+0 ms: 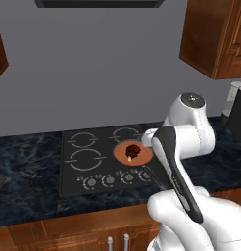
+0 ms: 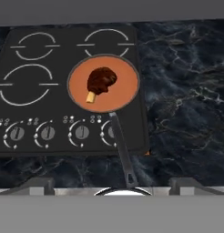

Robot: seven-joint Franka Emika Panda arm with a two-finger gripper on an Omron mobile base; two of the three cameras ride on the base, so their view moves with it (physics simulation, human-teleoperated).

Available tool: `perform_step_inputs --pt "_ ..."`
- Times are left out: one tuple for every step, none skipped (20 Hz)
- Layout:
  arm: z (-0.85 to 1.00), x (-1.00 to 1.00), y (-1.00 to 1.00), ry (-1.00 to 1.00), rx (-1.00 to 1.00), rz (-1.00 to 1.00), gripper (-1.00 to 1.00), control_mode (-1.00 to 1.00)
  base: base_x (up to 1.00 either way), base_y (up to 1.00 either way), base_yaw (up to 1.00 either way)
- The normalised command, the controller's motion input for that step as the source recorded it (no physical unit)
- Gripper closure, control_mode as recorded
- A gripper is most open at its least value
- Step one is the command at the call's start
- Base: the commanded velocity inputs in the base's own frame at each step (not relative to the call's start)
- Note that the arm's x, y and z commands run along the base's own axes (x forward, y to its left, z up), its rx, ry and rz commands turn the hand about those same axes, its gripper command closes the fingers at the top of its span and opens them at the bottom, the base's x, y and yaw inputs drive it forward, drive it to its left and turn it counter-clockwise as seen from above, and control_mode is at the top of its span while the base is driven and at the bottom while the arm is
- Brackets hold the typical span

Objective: Retrieve the steak from the fridge and place it on the saucepan with marinade on the stove.

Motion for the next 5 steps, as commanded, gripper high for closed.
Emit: perform_step_inputs --pt "0.63 -0.93 -0.02 0.00 0.00 0.02 -1.00 -1.00 0.00 0.00 0.00" --pt "0.61 -0.91 -0.04 0.00 0.00 0.03 -1.00 -1.00 0.00 0.00 0.00" --pt "0.58 -0.92 -0.10 0.00 0.00 0.06 -1.00 -1.00 0.00 0.00 0.00" --pt "0.60 -0.80 -0.09 0.00 0.00 0.06 -1.00 -1.00 0.00 0.00 0.00" --pt "0.65 -0.76 -0.06 0.00 0.00 0.05 -1.00 -1.00 0.00 0.00 0.00"
